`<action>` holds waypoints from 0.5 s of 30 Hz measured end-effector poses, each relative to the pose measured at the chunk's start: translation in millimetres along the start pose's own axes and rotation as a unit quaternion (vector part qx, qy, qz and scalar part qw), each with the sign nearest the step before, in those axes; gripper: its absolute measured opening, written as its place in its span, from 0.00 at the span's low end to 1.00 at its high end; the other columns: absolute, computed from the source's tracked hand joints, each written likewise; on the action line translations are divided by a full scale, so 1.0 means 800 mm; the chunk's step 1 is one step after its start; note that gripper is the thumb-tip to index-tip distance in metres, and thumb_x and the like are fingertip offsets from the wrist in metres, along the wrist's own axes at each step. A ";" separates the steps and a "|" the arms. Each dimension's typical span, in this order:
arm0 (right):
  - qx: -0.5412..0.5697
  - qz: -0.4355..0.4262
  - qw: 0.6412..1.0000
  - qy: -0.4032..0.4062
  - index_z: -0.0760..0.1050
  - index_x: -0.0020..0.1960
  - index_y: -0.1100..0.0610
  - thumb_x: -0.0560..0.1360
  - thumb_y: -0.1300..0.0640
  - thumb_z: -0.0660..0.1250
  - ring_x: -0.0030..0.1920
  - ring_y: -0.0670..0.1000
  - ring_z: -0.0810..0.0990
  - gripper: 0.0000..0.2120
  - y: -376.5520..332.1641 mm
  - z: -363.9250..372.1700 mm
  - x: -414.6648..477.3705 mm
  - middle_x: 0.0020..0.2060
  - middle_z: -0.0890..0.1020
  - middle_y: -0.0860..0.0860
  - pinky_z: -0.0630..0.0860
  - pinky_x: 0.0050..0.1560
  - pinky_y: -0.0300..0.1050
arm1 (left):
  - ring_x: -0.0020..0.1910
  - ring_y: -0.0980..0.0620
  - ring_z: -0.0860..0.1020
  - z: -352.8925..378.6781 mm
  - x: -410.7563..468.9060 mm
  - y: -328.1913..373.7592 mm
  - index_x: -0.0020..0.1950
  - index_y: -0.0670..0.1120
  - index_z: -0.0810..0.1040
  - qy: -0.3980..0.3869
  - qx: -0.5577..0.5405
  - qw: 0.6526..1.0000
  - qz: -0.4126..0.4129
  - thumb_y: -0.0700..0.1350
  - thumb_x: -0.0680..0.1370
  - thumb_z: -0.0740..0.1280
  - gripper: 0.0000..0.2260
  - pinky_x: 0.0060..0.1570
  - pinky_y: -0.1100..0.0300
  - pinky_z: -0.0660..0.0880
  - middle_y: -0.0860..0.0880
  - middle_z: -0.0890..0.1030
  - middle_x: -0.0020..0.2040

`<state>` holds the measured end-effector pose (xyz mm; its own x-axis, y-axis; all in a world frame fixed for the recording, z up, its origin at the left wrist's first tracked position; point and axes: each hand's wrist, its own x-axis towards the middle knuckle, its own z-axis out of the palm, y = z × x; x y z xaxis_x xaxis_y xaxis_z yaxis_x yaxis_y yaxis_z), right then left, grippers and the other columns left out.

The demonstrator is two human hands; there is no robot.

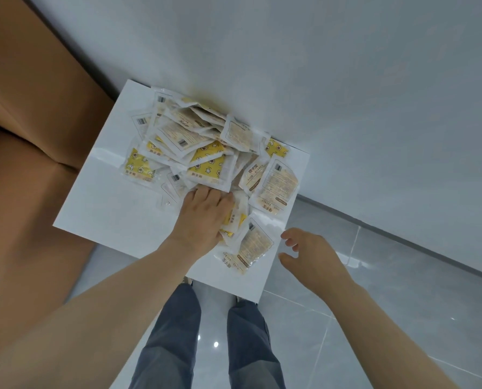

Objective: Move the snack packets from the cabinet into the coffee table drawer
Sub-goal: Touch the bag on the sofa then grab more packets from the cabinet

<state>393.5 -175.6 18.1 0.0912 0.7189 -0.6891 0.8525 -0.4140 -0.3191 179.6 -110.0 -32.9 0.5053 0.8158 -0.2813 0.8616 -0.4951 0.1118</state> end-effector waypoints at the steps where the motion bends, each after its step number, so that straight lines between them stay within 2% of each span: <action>1: 0.000 -0.001 1.000 -0.001 0.71 0.65 0.49 0.75 0.51 0.66 0.55 0.46 0.77 0.18 0.000 0.000 0.001 0.58 0.78 0.46 0.72 0.56 0.40 | 0.44 0.42 0.76 0.001 -0.001 -0.001 0.52 0.43 0.79 -0.010 -0.002 1.000 0.004 0.47 0.51 0.80 0.30 0.43 0.51 0.75 0.44 0.78 0.44; 3: -0.003 -0.002 1.000 -0.005 0.71 0.65 0.49 0.76 0.51 0.66 0.55 0.47 0.77 0.18 -0.001 0.002 0.004 0.58 0.78 0.46 0.73 0.56 0.40 | 0.41 0.43 0.76 0.003 -0.006 0.000 0.43 0.43 0.80 -0.035 -0.021 0.999 0.002 0.45 0.52 0.79 0.22 0.37 0.53 0.74 0.45 0.77 0.40; 4: -0.003 0.000 1.000 -0.008 0.71 0.65 0.49 0.75 0.51 0.66 0.55 0.47 0.77 0.18 -0.001 0.004 0.006 0.58 0.78 0.47 0.73 0.55 0.40 | 0.42 0.43 0.76 0.006 -0.010 0.000 0.43 0.43 0.79 -0.053 -0.037 0.998 -0.003 0.45 0.54 0.79 0.20 0.35 0.54 0.74 0.45 0.77 0.40; 7: 0.001 0.007 1.000 -0.011 0.71 0.65 0.49 0.75 0.51 0.67 0.56 0.47 0.77 0.19 -0.005 0.011 0.010 0.59 0.78 0.47 0.73 0.56 0.40 | 0.45 0.41 0.76 0.018 -0.026 -0.001 0.47 0.42 0.79 -0.076 -0.086 0.993 -0.030 0.43 0.61 0.78 0.17 0.34 0.53 0.76 0.43 0.77 0.45; 10: 0.016 0.006 1.000 -0.015 0.68 0.68 0.52 0.76 0.52 0.66 0.60 0.49 0.75 0.21 -0.011 0.026 0.012 0.62 0.75 0.50 0.71 0.59 0.41 | 0.40 0.41 0.78 0.029 -0.044 -0.008 0.47 0.41 0.79 -0.066 -0.131 0.988 -0.053 0.40 0.59 0.78 0.18 0.31 0.51 0.79 0.43 0.79 0.44; 12: 0.021 0.008 1.000 -0.016 0.66 0.68 0.54 0.75 0.52 0.67 0.60 0.51 0.74 0.23 -0.018 0.040 0.013 0.62 0.73 0.52 0.71 0.56 0.40 | 0.37 0.42 0.78 0.034 -0.053 -0.014 0.48 0.41 0.80 -0.058 -0.155 0.984 -0.063 0.40 0.62 0.77 0.17 0.32 0.51 0.79 0.43 0.80 0.42; 15: 0.019 0.024 0.999 0.020 0.62 0.68 0.55 0.72 0.47 0.70 0.60 0.53 0.71 0.31 -0.026 0.065 0.016 0.61 0.69 0.53 0.72 0.54 0.43 | 0.32 0.43 0.77 0.032 -0.063 -0.022 0.47 0.40 0.79 -0.038 -0.178 0.980 -0.083 0.40 0.65 0.75 0.13 0.30 0.54 0.77 0.43 0.79 0.37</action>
<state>350.1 -187.0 -17.7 0.1530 0.7194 -0.6775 0.8268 -0.4687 -0.3110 137.4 -150.3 -44.9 0.3629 0.8448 -0.3931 0.9006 -0.2098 0.3806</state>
